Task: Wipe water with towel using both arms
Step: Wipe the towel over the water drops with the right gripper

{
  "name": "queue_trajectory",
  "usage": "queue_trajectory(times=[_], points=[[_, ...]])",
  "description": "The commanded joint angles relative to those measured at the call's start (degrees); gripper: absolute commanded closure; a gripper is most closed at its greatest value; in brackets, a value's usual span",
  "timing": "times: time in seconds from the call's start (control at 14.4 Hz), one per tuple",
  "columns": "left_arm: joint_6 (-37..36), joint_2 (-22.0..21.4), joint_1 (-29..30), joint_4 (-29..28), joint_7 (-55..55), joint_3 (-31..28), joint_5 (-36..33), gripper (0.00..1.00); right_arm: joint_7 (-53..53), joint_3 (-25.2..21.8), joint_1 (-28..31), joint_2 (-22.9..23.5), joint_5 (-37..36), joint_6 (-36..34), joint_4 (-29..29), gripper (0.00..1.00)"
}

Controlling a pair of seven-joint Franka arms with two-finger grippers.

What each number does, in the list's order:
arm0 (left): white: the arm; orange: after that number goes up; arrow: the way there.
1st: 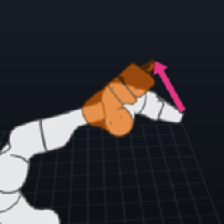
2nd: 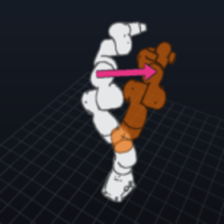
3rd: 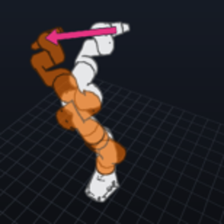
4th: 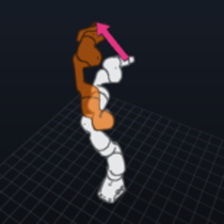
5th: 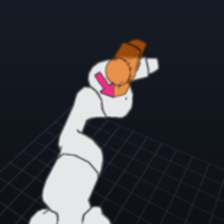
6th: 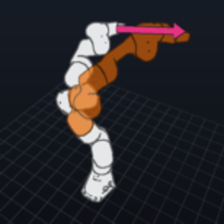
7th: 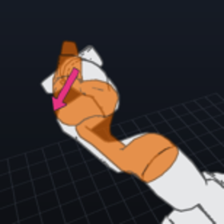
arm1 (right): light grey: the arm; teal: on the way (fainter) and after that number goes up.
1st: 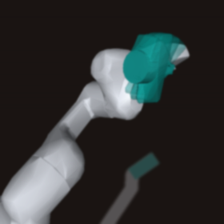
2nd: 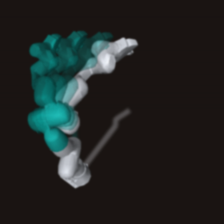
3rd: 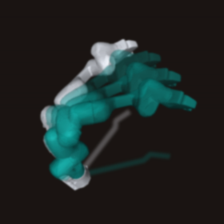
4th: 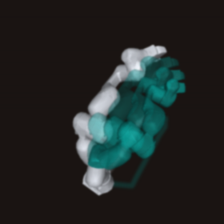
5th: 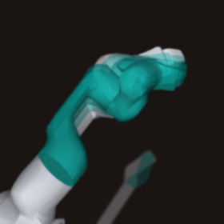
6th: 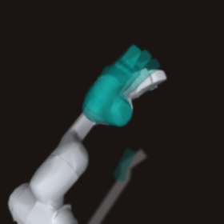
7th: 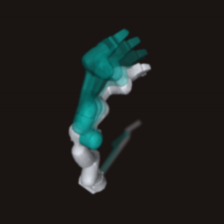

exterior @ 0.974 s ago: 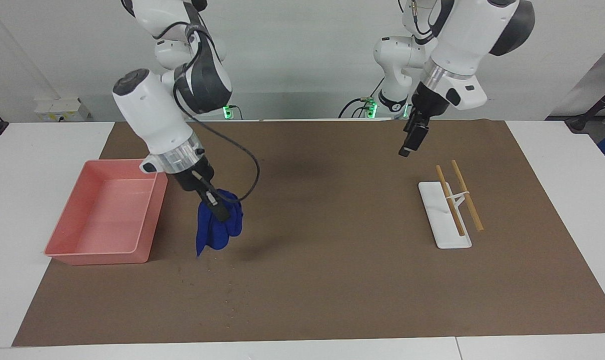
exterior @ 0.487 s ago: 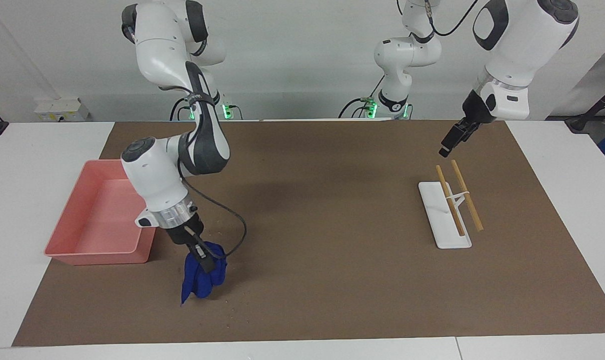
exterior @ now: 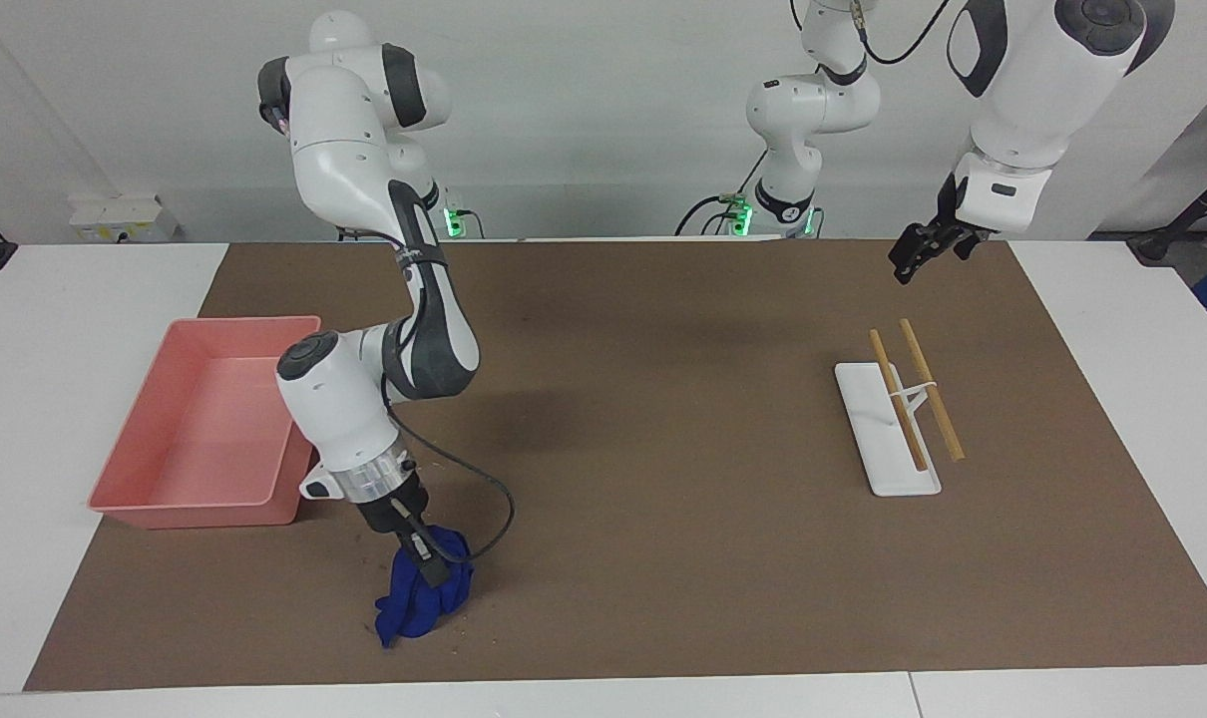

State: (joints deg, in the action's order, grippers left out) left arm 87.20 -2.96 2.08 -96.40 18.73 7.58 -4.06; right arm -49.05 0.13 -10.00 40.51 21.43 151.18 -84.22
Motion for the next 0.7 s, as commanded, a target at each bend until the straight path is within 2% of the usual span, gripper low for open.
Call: queue_trajectory(times=[0.0, 0.49, 0.63], points=[[-0.2, -1.3, 1.1, -0.5, -3.3, 0.2, -0.3, 0.0, 1.6, 0.2, -0.1, -3.5, 1.8, 3.2, -8.2, 1.0], [0.4, -1.3, 1.0, -0.8, -1.5, 0.2, -0.3, 0.0, 4.8, 0.2, 0.1, -7.1, 1.7, 3.6, -17.4, 1.0], [0.8, -0.9, -0.1, -0.3, -1.9, -1.8, -0.3, 0.0, 7.0, 0.2, 0.2, -8.2, 1.7, 3.7, -20.4, 1.0]])
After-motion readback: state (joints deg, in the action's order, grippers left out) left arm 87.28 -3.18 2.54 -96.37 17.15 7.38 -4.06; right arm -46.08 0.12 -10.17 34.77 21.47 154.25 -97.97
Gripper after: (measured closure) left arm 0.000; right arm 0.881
